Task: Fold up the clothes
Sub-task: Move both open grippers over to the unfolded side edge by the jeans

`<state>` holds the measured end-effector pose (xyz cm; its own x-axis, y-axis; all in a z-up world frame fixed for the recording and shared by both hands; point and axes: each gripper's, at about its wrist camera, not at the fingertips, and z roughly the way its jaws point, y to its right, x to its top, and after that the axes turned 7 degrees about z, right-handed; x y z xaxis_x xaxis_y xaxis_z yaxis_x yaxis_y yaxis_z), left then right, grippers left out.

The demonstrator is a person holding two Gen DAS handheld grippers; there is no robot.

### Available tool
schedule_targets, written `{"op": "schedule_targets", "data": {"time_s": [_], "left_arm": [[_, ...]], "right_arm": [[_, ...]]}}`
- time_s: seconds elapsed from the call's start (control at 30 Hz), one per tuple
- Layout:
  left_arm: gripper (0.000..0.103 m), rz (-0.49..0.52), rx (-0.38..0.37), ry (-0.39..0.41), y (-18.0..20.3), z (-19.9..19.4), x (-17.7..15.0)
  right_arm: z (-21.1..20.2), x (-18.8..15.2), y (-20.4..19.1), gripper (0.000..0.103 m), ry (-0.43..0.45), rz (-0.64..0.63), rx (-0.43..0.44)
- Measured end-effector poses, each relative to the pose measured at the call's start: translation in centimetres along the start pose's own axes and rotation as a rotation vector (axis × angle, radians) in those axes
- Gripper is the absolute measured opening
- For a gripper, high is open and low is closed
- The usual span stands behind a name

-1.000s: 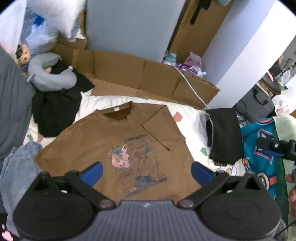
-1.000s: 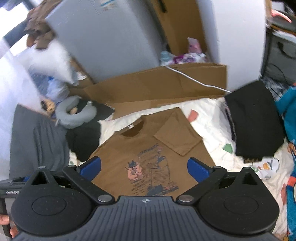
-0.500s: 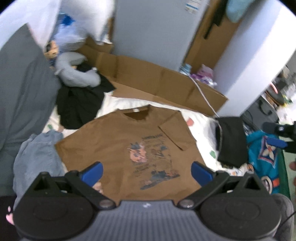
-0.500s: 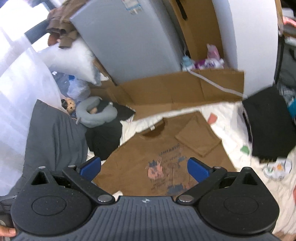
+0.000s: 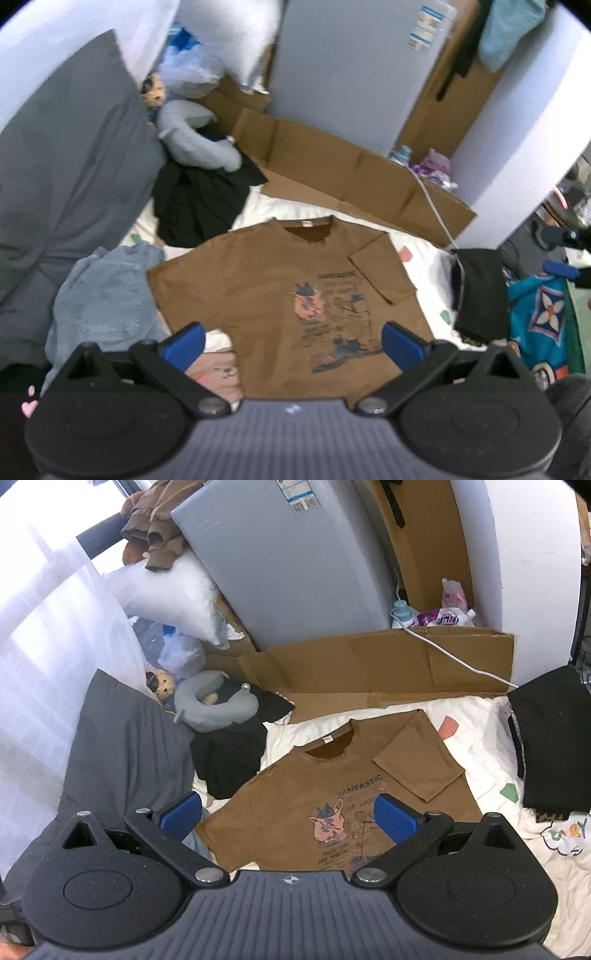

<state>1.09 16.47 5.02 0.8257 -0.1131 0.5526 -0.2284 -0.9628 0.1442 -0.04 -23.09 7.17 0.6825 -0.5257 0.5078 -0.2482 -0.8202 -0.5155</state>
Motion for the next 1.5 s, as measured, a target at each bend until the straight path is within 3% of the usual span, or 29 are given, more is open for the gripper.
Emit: {"op": "schedule_targets", "data": {"time_s": [0.3, 0.7, 0.93, 1.07, 1.27, 1.5], "left_arm": [[0.103, -0.07, 0.038, 0.067, -3.4, -0.5, -1.8], [0.103, -0.085, 0.051, 0.053, -7.5, 0.5, -3.6], [0.103, -0.136, 0.062, 0.071, -9.3, 1.5, -4.7], [0.103, -0.145, 0.082, 0.058, -9.9, 2.7, -4.5], [0.102, -0.161, 0.049, 0.062, -10.4, 5.0, -4.0], [0.097, -0.192, 0.073, 0.046, -11.1, 10.5, -4.7]], "right_arm": [[3.3, -2.1, 2.4, 0.102, -0.054, 0.069, 0.039], [4.5, -4.5, 0.9, 0.102, -0.044, -0.05, 0.023], [5.4, -4.9, 1.4, 0.102, -0.035, -0.051, 0.022], [6.8, -5.6, 1.7, 0.102, -0.043, -0.083, 0.048], [10.5, -7.1, 1.2, 0.102, -0.117, -0.155, 0.101], [15.3, -8.7, 2.2, 0.101, -0.15, -0.207, 0.134]]}}
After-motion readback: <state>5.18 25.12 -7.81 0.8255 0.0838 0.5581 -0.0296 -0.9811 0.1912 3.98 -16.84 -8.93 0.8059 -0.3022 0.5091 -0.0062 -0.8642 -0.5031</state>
